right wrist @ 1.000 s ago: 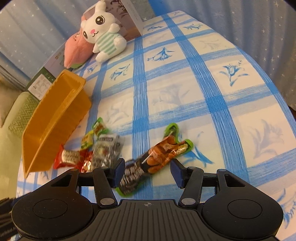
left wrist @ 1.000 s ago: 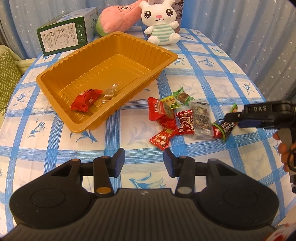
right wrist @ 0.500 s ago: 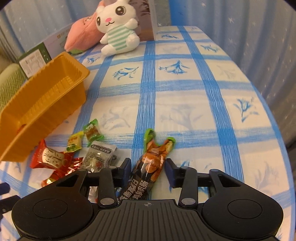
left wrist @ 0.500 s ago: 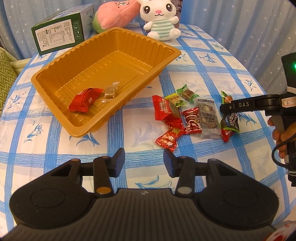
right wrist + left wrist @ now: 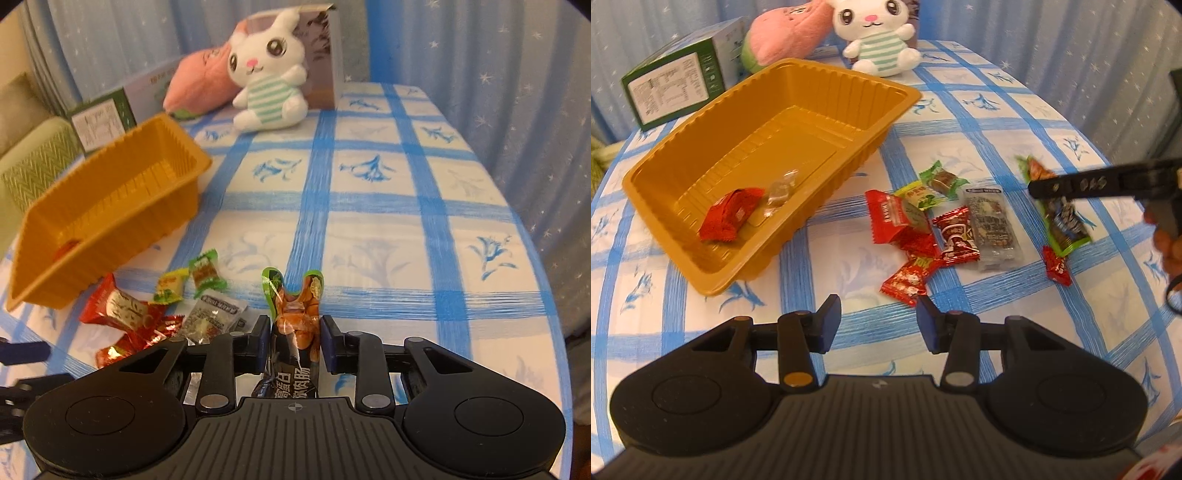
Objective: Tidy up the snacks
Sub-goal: 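Grasp the long green-and-brown snack stick with the right gripper, then grasp a small red candy packet with the left gripper while the right gripper holds the snack stick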
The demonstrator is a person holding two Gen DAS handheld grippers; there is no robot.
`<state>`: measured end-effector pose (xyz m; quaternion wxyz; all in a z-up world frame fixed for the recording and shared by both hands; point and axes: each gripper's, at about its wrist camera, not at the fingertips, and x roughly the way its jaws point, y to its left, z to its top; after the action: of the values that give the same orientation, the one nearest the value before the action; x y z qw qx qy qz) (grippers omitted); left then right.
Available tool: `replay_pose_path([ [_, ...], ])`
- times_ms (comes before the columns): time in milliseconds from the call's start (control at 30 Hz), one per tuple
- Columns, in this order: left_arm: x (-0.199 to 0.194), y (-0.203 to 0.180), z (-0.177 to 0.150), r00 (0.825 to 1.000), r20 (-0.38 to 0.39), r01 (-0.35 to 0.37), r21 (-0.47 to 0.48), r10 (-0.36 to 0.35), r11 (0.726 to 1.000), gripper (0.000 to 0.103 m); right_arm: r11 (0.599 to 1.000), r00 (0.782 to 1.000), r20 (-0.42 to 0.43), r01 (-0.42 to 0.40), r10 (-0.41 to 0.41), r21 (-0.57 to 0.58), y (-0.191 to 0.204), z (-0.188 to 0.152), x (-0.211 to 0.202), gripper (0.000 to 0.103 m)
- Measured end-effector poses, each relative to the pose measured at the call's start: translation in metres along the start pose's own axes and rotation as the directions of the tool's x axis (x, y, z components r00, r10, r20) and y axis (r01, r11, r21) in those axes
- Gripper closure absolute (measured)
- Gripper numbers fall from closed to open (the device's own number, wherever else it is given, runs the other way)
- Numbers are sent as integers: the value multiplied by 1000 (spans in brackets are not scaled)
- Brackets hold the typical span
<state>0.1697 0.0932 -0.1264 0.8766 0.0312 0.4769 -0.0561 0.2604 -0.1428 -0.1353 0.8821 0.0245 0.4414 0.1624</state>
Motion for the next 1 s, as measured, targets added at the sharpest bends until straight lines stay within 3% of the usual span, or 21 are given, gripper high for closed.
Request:
replay_pose_path([
  [233, 16, -15, 9, 1000, 6, 19, 96, -19, 995, 63, 997, 999, 36, -2, -1, 77, -22, -1, -30, 74],
  [500, 35, -24, 19, 999, -11, 32, 148, -31, 989, 73, 989, 998, 39, 33, -39, 142, -48, -15, -52, 74],
  [1000, 41, -28, 20, 999, -34, 32, 110, -28, 993, 84, 984, 998, 36, 44, -50, 170, -66, -29, -71, 74],
])
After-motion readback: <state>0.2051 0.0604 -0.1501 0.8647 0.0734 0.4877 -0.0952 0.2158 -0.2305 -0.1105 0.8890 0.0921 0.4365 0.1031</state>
